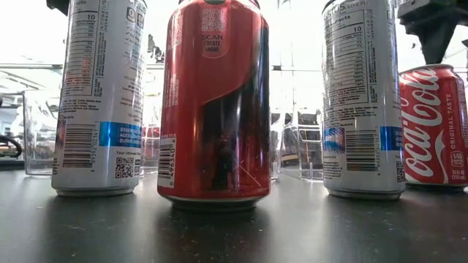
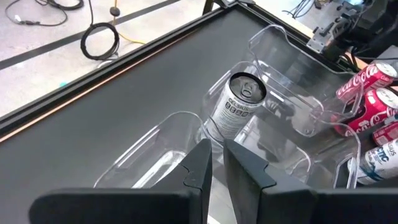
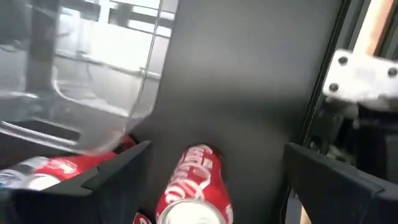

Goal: Sort soda cans
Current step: Put the top right red soda can into the right transparent bin

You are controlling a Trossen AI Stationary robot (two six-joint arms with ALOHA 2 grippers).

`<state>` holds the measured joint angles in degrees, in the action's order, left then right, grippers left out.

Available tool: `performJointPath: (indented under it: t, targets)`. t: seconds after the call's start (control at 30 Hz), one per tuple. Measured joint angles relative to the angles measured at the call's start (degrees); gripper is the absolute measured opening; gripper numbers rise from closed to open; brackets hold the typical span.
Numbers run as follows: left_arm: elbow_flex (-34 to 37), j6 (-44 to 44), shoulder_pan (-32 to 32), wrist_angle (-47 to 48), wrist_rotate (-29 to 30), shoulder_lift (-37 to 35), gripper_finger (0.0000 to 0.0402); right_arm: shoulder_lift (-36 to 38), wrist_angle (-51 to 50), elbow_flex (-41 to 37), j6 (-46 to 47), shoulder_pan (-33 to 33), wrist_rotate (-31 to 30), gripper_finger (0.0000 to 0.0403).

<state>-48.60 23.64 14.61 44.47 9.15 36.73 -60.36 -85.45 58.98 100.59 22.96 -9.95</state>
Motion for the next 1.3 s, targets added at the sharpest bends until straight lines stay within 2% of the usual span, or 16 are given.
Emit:
performJointPath:
  t: [0.2,0.37,0.5,0.8,1.03,1.3]
  targets:
    - [0.00,0.00,0.00,0.00,-0.13,0.00,0.0052,-6.79,0.24,0.84,7.61,8.42,4.71,0.0352]
    - [0.00,-0.01,0.00,0.00,-0.14,0.00,0.0052,-7.37,5.01,0.59,15.12,14.10,5.43,0.0352]
    - [0.00,-0.02,0.00,-0.02,-0.13,0.00,0.0052,-7.52,5.13,-1.08,20.75,16.87,5.40,0.0352]
    - [0.00,-0.04,0.00,0.00,-0.13,0.00,0.0052,-7.50,13.75,-6.93,22.87,17.73,5.00,0.0352]
    - [0.00,-0.04,0.00,0.00,-0.15,0.00,0.0052,-7.50,16.56,-11.18,24.56,17.71,3.65,0.0351]
    - [0.00,-0.04,0.00,0.00,-0.15,0.00,0.0052,-7.41,17.92,-12.66,24.81,17.66,3.88,0.0287]
